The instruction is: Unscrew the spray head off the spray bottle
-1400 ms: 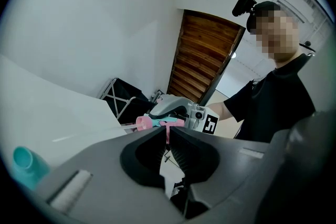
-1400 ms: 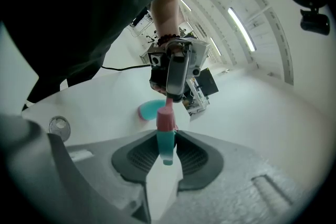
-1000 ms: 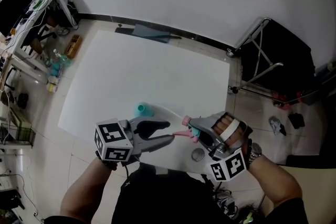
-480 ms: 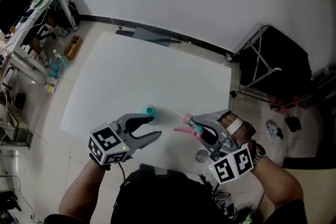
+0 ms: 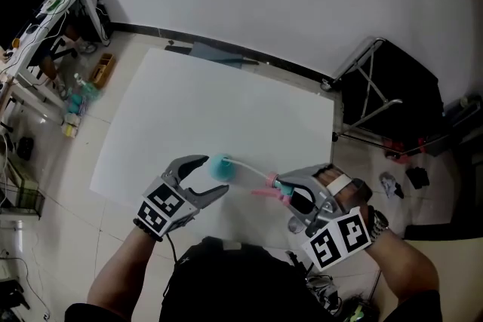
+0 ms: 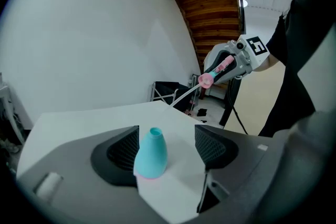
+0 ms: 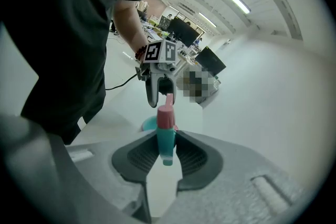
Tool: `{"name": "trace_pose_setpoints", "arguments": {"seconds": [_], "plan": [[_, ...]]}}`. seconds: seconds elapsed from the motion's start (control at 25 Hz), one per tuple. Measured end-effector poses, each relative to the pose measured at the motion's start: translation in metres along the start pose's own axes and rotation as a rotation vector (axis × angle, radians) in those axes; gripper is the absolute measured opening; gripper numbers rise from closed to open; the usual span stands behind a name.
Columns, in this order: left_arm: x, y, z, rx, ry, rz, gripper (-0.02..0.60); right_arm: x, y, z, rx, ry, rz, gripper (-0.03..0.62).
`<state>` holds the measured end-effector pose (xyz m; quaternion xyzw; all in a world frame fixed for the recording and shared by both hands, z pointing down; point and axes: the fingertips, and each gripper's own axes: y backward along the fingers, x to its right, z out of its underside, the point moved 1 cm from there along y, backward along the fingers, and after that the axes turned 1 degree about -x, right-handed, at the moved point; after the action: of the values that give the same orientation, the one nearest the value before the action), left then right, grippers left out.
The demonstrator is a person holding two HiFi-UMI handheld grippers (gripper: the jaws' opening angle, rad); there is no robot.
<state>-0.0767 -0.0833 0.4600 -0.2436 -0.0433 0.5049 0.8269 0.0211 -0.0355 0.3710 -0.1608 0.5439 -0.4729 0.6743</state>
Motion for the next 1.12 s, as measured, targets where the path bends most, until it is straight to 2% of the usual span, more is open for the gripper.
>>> {"name": "trace_pose_setpoints", "arguments": {"seconds": [0.2, 0.56, 0.84, 1.12], "plan": [[-0.014, -0.006, 0.015, -0.045, -0.037, -0.051, 0.411, -0.003, -0.002, -0.003, -0.055, 0.008, -0.038, 0.081], [-0.019, -0.034, 0.044, -0.142, -0.144, -0.061, 0.466, -0.003, -0.014, -0.002, -0.14, 0.054, -0.112, 0.081], [-0.021, -0.056, 0.062, -0.191, -0.181, -0.066, 0.485, 0.003, -0.029, -0.008, -0.191, 0.083, -0.197, 0.081], [-0.018, -0.071, 0.077, -0.218, -0.182, -0.062, 0.485, 0.002, -0.048, -0.014, -0.208, 0.122, -0.257, 0.081]]}}
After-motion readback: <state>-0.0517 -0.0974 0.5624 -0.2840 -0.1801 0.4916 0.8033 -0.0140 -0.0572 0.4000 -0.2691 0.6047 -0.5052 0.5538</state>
